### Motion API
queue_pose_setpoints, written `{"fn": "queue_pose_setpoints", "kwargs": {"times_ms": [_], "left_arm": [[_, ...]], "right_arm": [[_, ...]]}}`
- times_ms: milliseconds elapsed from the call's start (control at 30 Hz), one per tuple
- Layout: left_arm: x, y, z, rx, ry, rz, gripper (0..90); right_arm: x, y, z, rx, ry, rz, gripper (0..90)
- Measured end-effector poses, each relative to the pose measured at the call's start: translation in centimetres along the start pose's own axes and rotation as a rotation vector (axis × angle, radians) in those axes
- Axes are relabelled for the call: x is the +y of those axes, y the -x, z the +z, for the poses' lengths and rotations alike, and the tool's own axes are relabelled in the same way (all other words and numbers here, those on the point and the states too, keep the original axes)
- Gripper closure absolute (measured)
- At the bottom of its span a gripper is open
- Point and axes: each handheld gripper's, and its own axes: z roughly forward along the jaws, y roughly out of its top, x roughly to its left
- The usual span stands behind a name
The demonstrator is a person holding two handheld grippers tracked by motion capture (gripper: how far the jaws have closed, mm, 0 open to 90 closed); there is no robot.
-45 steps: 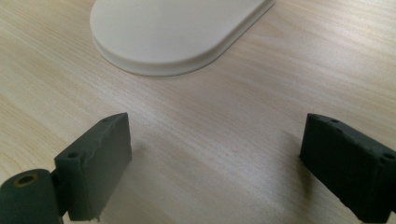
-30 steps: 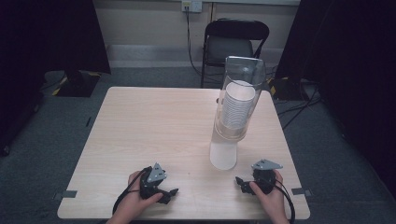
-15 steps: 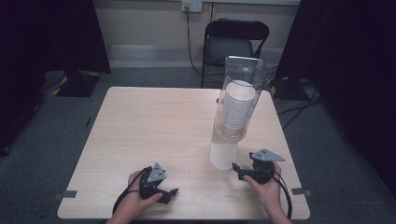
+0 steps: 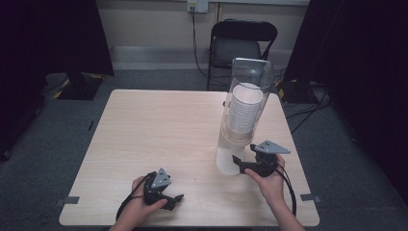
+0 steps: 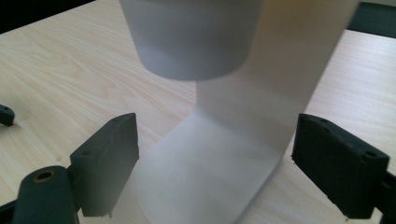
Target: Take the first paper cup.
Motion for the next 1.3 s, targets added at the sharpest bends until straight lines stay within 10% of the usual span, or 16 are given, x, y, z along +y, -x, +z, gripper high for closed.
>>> {"fn": "queue_pose_setpoints", "kwargs": {"times_ms": [667, 1300], "left_arm": [[0.0, 0.0, 0.0, 0.0, 0.0, 0.0, 14.4], [0.0, -0.1, 0.0, -0.001, -0.011, 0.006, 14.4]], "right_arm": [[3.2, -0.3, 1.1, 0.031, 0.077, 0.0, 20.2], [2.6, -0.3, 1.7, 0.059, 0.132, -0.005, 35.5]]}}
